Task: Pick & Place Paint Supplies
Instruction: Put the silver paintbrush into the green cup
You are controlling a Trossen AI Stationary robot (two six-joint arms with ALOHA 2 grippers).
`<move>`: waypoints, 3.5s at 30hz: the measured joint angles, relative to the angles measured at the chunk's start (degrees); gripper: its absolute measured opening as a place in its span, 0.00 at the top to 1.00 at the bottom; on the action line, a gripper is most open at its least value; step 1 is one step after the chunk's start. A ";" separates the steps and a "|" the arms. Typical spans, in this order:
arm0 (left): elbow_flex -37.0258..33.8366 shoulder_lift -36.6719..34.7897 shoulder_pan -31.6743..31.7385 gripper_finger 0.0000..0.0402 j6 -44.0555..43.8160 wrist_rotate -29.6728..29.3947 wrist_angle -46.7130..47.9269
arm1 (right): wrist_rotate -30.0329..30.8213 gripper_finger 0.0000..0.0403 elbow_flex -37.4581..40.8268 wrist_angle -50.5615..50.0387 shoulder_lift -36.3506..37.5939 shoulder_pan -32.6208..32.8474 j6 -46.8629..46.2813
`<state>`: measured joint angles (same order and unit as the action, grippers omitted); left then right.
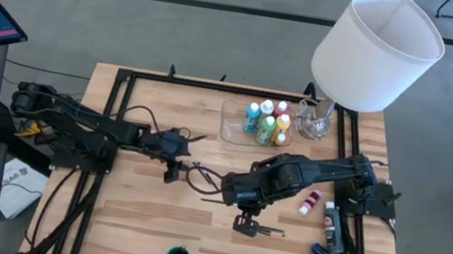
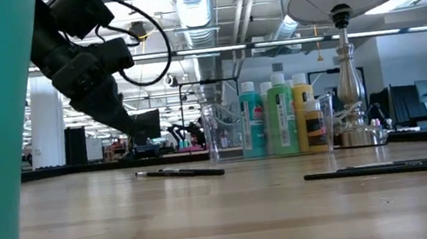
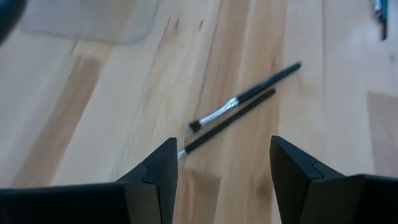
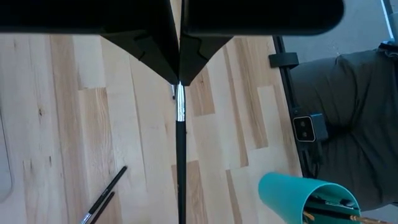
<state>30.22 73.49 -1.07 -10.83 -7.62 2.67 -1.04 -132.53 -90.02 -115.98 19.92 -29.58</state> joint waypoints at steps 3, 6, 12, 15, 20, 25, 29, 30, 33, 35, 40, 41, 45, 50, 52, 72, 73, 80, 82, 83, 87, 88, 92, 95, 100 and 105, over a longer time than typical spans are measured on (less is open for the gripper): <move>-0.02 0.00 -0.67 0.62 0.37 0.02 -3.57 | -0.02 1.00 0.00 0.00 0.00 0.00 0.00; -0.02 0.00 -2.32 0.62 1.87 0.00 -7.66 | -0.01 1.00 0.00 0.00 0.00 0.19 0.00; 0.00 0.00 -4.71 0.62 1.99 0.02 -11.57 | 1.06 1.00 0.00 0.00 0.00 0.71 0.04; -0.02 0.00 -4.76 0.62 1.56 0.02 -11.56 | 1.29 1.00 0.00 0.00 0.00 0.92 0.04; -0.02 0.00 -4.76 0.62 1.47 0.02 -11.51 | 1.29 1.00 0.00 0.02 0.00 1.86 0.10; -0.01 0.00 -4.76 0.62 1.39 0.02 -11.44 | 1.20 1.00 0.00 0.02 0.00 2.98 -0.97; -0.02 0.00 -4.76 0.62 1.38 0.02 -11.38 | 0.90 1.00 0.00 0.00 0.00 4.09 -1.81; -0.02 0.00 -4.76 0.62 1.38 0.00 -11.36 | 0.79 1.00 0.00 0.00 0.00 4.34 -1.81; -0.02 0.00 -4.76 0.62 1.36 0.00 -11.33 | 0.16 1.00 0.00 0.00 0.00 5.18 -2.34; -0.01 0.00 -4.76 0.62 1.36 0.00 -11.33 | -0.04 1.00 0.00 0.04 0.00 5.71 -2.83; -0.02 0.00 -4.76 0.62 1.37 0.00 -11.31 | -0.24 1.00 0.00 0.07 0.00 7.18 -3.55; -0.02 0.00 -4.76 0.62 1.35 0.00 -11.31 | -0.24 1.00 0.00 0.05 0.00 7.53 -3.87; -0.02 0.00 -4.76 0.62 1.11 0.00 -11.31 | -0.45 1.00 0.00 0.04 0.00 8.31 -5.09; -0.02 0.00 -4.76 0.62 0.30 0.00 -11.31 | -3.70 1.00 0.00 0.04 0.00 9.10 -7.13; -0.02 0.00 -4.76 0.62 -0.15 -0.02 -11.30 | -6.09 1.00 0.00 0.03 0.00 9.38 -7.95; -0.01 0.00 -4.76 0.62 -0.64 0.52 -11.29 | -27.93 1.00 0.02 9.20 0.00 6.27 -30.26; -0.02 0.00 -4.76 0.62 -0.64 0.57 -11.28 | -28.61 1.00 0.02 11.18 0.00 6.29 -31.28; -0.02 0.00 -4.76 0.62 -0.64 0.76 -10.21 | -32.40 1.00 0.08 18.39 -1.31 6.19 -38.77; -0.02 0.00 -4.76 0.62 -1.27 0.87 -9.13 | -34.11 1.00 -0.09 21.20 -2.33 6.14 -41.12; -0.01 0.00 -4.76 0.62 -1.55 0.95 -8.47 | -34.46 1.00 0.09 21.04 -2.53 6.14 -42.19; -0.02 0.00 -4.76 0.62 -3.11 1.00 -7.01 | -36.40 1.00 -0.17 24.62 -3.37 6.15 -45.94; -0.01 0.00 -4.76 0.62 -3.40 1.41 -6.85 | -36.47 1.00 -0.17 24.20 -3.61 6.20 -46.60; -0.02 0.00 -5.11 0.62 -4.68 3.08 -6.63 | -36.68 1.00 -0.94 24.94 -3.98 5.66 -49.66; -0.02 0.00 -6.11 0.62 -4.98 3.10 -6.59 | -36.65 1.00 -1.29 24.79 -4.24 4.94 -51.62; -0.02 0.00 -8.02 0.62 -5.89 3.17 -6.52 | -36.65 1.00 -1.73 26.15 -4.17 3.17 -53.33; -0.02 0.00 -9.23 0.62 -6.70 3.36 -2.28 | -36.94 1.00 -1.73 25.89 -4.44 1.21 -53.89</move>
<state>30.20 73.49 -10.29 -17.52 -4.25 0.39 -37.98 -134.26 -64.12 -120.43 21.13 -83.47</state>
